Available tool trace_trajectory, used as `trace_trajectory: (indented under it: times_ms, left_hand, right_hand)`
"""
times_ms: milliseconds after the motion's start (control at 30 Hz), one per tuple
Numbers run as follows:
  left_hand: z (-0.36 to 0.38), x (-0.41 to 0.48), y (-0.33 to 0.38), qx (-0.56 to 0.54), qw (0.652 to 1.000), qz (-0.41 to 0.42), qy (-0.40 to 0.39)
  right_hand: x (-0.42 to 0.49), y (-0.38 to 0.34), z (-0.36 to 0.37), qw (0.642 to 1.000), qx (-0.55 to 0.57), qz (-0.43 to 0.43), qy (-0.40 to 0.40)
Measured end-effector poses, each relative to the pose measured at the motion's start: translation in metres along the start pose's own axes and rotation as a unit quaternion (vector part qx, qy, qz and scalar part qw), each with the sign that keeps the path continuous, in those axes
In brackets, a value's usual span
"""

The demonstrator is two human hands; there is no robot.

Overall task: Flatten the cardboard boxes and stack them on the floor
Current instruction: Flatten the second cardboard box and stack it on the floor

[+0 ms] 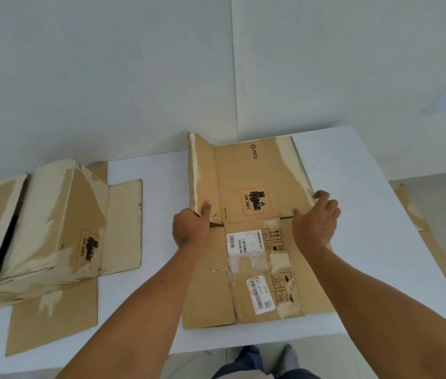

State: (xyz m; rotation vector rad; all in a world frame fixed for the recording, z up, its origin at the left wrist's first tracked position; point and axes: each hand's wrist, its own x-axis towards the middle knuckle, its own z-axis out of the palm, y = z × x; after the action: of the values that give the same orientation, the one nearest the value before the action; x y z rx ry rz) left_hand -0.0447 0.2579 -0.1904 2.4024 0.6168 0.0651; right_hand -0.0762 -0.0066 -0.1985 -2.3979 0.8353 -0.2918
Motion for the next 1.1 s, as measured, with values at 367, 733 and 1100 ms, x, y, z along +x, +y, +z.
trace_trajectory:
  times_ms: [367,733,1100]
  left_hand:
    - [0.009,-0.023,-0.014,-0.008,0.970,0.236,-0.059]
    - [0.066,-0.034,-0.042,0.276,0.874,0.330,-0.227]
    - [0.073,-0.040,-0.049,0.274,0.885,0.337,-0.169]
  right_hand:
    - [-0.040,0.022,0.039,0.901,-0.175,-0.267,-0.293]
    - [-0.054,0.038,0.057,0.906,-0.197,-0.294,-0.233]
    - [-0.066,0.034,0.061,0.920,-0.201,-0.258,-0.215]
